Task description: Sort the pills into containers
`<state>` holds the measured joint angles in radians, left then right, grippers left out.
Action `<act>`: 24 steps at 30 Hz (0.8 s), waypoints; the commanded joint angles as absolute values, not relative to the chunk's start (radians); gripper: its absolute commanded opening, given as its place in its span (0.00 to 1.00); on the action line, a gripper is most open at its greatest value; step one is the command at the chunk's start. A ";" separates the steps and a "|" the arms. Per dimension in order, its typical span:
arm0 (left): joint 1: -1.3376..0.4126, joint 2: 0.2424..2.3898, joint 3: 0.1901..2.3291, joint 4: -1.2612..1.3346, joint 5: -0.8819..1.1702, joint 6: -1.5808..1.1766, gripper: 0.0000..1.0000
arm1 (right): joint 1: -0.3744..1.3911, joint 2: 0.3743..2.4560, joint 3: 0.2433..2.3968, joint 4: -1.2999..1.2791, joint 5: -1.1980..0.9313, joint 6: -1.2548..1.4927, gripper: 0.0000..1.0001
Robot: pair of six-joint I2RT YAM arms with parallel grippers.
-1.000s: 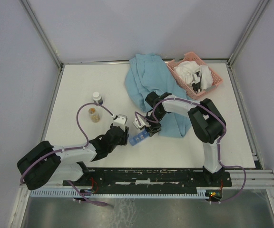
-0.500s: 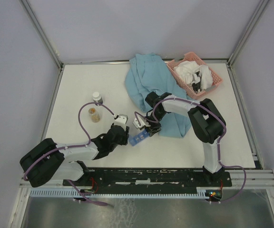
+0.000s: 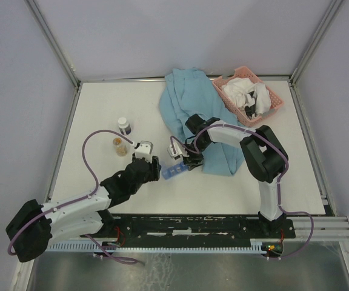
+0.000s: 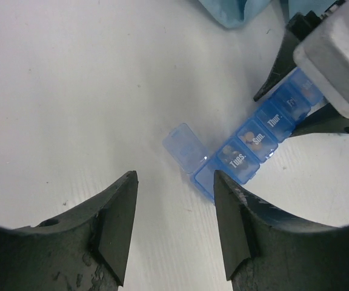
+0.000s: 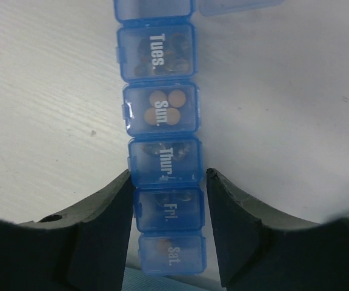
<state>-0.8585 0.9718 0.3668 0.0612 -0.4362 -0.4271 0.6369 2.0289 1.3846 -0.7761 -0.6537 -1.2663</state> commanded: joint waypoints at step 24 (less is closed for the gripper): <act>-0.166 1.052 0.785 0.104 0.280 -0.448 0.75 | 0.570 1.683 1.465 -0.781 -0.699 -0.915 0.99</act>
<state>-0.2203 0.9943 0.6655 0.0696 0.1608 -0.4572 0.5671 1.8191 1.3998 -0.7574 -0.6586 -0.9955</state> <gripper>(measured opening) 0.750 0.991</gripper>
